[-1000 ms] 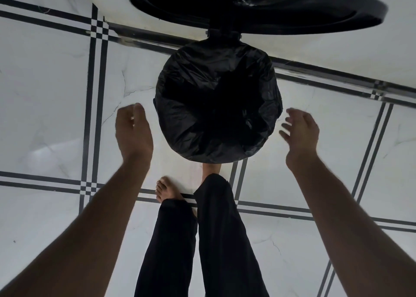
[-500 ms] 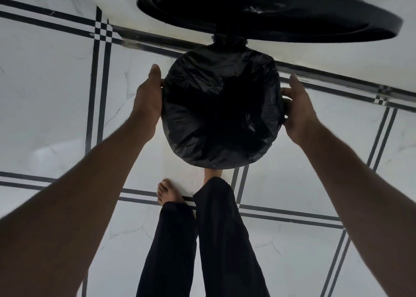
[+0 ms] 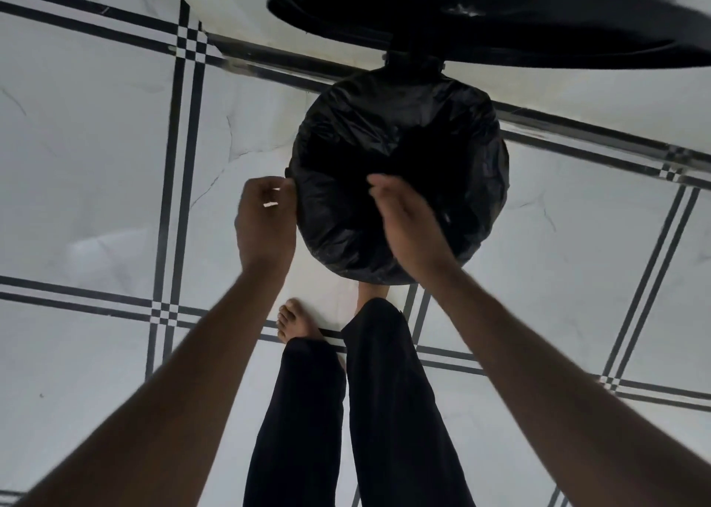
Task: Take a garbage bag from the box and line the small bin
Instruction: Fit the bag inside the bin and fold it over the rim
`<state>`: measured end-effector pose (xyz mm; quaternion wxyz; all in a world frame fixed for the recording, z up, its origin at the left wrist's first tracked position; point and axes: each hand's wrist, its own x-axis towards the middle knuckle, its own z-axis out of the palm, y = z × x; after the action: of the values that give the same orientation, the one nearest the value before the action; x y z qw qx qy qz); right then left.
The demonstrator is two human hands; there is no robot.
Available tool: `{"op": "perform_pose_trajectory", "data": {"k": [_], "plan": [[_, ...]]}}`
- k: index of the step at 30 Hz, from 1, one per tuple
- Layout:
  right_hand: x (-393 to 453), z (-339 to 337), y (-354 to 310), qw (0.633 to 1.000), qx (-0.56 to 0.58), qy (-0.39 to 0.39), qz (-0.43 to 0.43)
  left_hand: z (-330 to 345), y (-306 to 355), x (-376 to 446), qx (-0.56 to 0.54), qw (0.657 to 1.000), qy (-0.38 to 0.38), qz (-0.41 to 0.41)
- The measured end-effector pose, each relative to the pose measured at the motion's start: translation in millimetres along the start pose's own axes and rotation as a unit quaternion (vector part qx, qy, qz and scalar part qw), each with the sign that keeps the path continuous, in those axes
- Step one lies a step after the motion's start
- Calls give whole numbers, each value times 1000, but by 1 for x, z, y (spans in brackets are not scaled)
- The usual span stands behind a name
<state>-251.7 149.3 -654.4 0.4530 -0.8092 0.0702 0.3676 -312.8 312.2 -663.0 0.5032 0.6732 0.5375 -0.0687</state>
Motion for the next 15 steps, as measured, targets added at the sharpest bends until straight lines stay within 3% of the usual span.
{"op": "perform_pose_trajectory", "data": {"k": [2,6,10,13,15], "plan": [[6,27,3,994,38,-85,65,-2,-8,-3,13,999,-40,8],[25,61,6,992,3,-75,103,-4,-8,6,72,995,-48,44],[36,68,3,979,-101,-142,105,-8,-5,12,58,995,-76,37],[34,49,-5,984,-174,-39,19,-12,-5,16,36,994,-98,27],[37,34,-3,967,-249,25,-51,-15,-6,19,-1,993,-116,18]]}}
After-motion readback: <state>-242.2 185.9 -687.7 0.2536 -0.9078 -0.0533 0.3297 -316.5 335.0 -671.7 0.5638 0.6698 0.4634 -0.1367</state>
